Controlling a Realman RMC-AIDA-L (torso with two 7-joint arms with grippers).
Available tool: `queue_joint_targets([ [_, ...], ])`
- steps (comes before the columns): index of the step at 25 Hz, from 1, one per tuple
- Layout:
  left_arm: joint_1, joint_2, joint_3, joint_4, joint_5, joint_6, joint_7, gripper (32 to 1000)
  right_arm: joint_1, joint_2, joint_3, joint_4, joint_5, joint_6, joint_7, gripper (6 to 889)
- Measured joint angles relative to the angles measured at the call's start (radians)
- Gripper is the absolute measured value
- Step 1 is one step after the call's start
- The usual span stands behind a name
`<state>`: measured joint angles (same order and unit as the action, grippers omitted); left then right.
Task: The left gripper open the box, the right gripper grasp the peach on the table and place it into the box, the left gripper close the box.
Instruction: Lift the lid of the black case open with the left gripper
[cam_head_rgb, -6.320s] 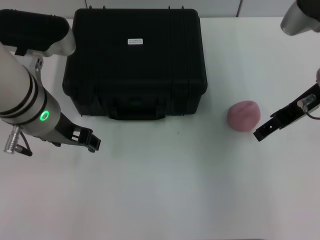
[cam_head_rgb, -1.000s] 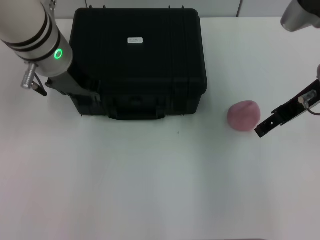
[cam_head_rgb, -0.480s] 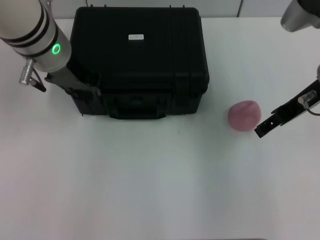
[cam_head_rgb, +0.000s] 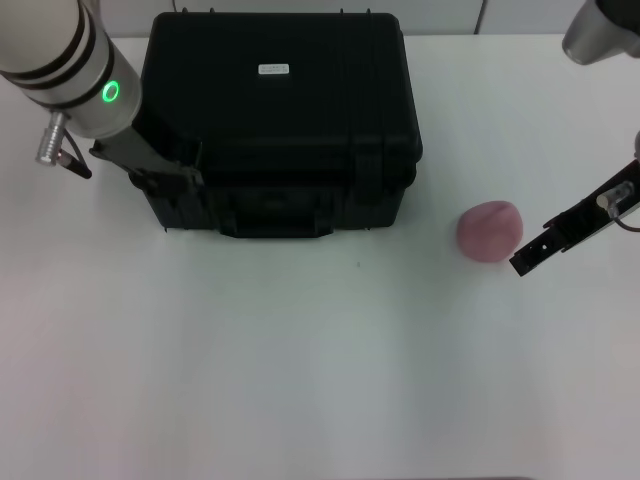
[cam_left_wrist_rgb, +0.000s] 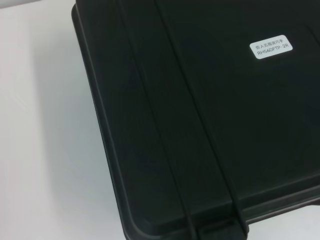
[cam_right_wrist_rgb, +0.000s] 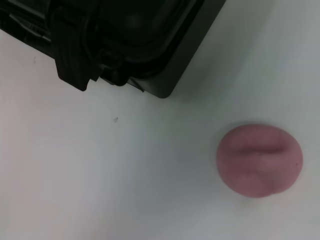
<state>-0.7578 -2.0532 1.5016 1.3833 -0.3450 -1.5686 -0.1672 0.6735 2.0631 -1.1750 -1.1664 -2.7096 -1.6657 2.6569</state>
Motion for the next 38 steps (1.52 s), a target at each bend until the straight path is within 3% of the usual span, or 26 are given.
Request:
queue_joint_targets([
  [8, 0.007, 0.0046, -0.002, 0.006, -0.032, 0.015, 0.007, 388, -0.002, 0.0, 0.001, -0.002, 0.001, 0.001, 0.0, 814],
  [27, 0.013, 0.0058, -0.027, 0.046, -0.028, 0.018, 0.011, 389, -0.004, 0.0, 0.002, -0.003, 0.001, 0.001, -0.002, 814],
  [38, 0.002, 0.0074, -0.054, 0.084, -0.014, -0.041, 0.025, 389, -0.004, 0.0, 0.002, -0.003, 0.001, 0.001, -0.003, 813],
])
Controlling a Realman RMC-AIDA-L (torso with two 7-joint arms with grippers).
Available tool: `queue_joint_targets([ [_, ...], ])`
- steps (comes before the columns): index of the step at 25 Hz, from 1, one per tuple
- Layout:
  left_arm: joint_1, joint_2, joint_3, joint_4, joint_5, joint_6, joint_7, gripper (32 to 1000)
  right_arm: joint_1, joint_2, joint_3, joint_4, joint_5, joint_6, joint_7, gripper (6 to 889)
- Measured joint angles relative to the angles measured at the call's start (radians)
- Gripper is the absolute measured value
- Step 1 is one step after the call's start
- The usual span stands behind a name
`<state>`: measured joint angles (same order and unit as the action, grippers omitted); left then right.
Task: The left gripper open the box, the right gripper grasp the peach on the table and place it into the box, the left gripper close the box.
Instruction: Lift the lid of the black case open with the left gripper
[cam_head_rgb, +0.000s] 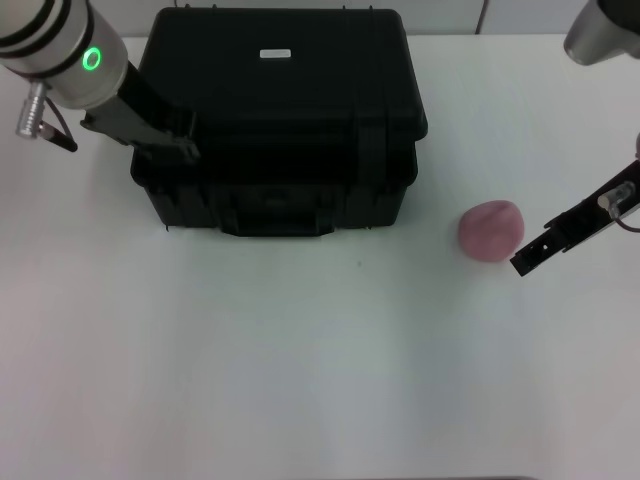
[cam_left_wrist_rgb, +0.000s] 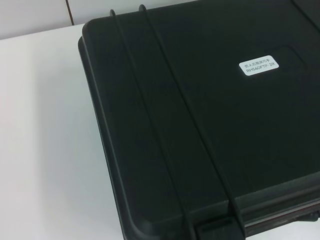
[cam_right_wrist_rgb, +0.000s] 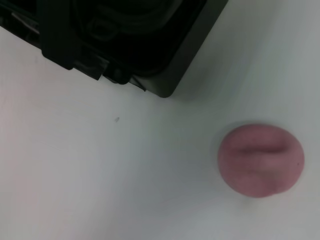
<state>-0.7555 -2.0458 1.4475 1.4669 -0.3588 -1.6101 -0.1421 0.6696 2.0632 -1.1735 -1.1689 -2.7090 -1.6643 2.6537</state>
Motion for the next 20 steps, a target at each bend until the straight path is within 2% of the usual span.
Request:
queue_joint_targets([
  [8, -0.009, 0.0008, -0.015, 0.025, 0.003, -0.037, 0.005, 389, 0.003, 0.0, 0.0, 0.0, 0.0, 0.0, 0.0, 813],
  [13, -0.016, 0.0006, -0.035, 0.026, 0.003, -0.044, 0.017, 389, 0.003, 0.0, 0.0, 0.0, 0.0, 0.0, 0.0, 813],
  [20, -0.023, 0.0015, -0.037, 0.027, 0.003, -0.047, 0.018, 390, 0.004, 0.0, 0.0, 0.0, 0.0, 0.0, 0.0, 813],
])
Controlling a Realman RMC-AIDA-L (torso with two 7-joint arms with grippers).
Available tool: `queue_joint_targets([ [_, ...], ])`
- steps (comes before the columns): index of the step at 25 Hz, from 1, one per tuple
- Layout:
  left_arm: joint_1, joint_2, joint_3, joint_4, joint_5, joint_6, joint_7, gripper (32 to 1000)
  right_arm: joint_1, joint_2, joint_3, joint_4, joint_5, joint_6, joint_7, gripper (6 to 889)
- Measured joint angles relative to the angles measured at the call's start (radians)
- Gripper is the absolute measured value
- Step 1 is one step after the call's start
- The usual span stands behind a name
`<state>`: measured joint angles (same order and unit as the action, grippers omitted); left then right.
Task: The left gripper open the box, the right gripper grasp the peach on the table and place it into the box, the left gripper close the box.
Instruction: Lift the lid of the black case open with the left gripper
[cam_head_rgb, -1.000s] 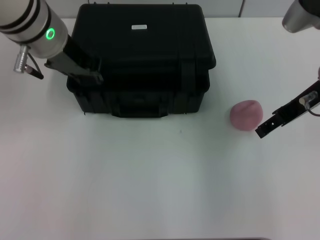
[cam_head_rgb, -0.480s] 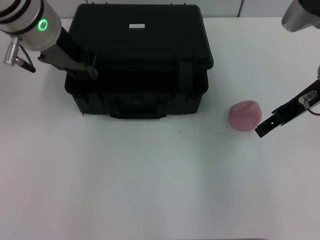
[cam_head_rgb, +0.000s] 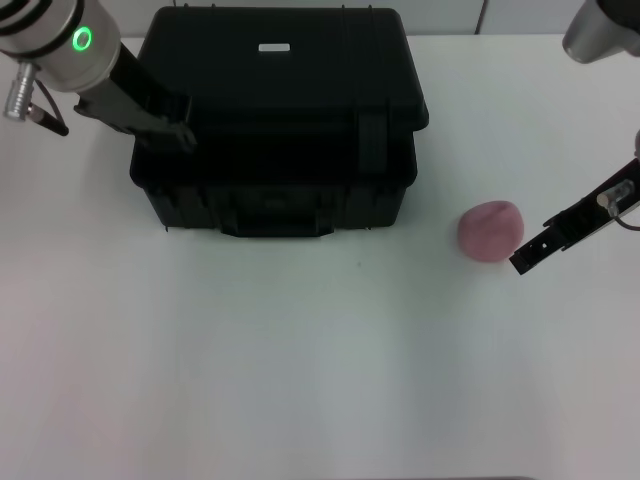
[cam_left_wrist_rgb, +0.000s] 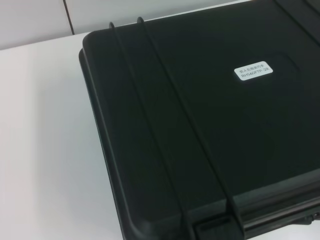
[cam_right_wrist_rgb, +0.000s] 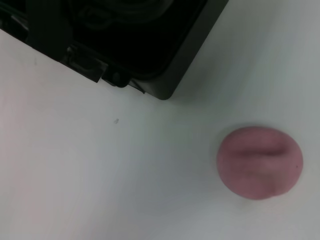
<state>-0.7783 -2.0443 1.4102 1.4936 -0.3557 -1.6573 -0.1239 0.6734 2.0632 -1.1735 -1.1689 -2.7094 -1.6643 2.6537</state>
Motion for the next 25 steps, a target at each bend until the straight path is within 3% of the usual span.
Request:
queue_joint_targets([
  [25, -0.021, -0.0003, -0.016, 0.051, 0.014, -0.001, 0.004, 389, 0.002, 0.0, 0.0, 0.0, -0.002, 0.0, 0.0, 813],
])
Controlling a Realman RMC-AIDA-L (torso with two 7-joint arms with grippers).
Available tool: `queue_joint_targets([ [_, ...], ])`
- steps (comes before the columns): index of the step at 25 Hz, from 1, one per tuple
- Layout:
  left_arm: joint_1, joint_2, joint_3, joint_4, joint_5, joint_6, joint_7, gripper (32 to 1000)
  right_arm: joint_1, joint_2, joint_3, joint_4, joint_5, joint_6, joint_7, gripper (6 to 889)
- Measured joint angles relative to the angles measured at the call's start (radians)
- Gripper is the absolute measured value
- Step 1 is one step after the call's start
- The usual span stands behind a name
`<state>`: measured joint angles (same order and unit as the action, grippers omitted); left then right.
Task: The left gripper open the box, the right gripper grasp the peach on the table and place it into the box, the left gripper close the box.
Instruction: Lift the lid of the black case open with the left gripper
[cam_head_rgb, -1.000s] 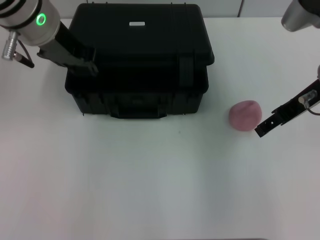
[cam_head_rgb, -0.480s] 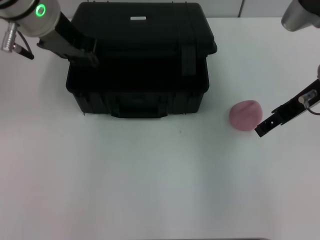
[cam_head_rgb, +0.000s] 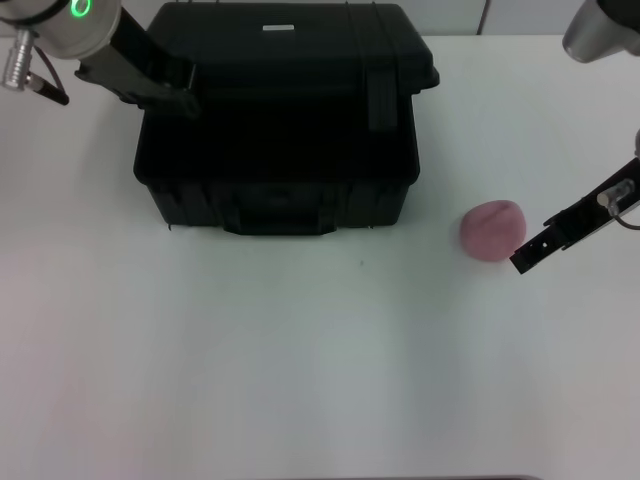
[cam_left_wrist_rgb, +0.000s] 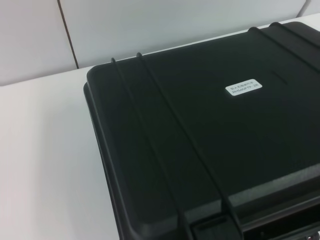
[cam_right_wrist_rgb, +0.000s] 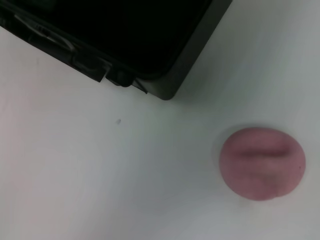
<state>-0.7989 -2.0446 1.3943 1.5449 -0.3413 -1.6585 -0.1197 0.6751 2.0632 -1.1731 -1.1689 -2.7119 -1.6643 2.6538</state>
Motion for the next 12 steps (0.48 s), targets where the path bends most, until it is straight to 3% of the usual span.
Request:
queue_joint_targets([
  [12, -0.026, -0.0019, -0.021, 0.003, 0.017, -0.008, 0.009, 389, 0.0, 0.0, 0.0, 0.0, -0.001, 0.0, 0.0, 813],
])
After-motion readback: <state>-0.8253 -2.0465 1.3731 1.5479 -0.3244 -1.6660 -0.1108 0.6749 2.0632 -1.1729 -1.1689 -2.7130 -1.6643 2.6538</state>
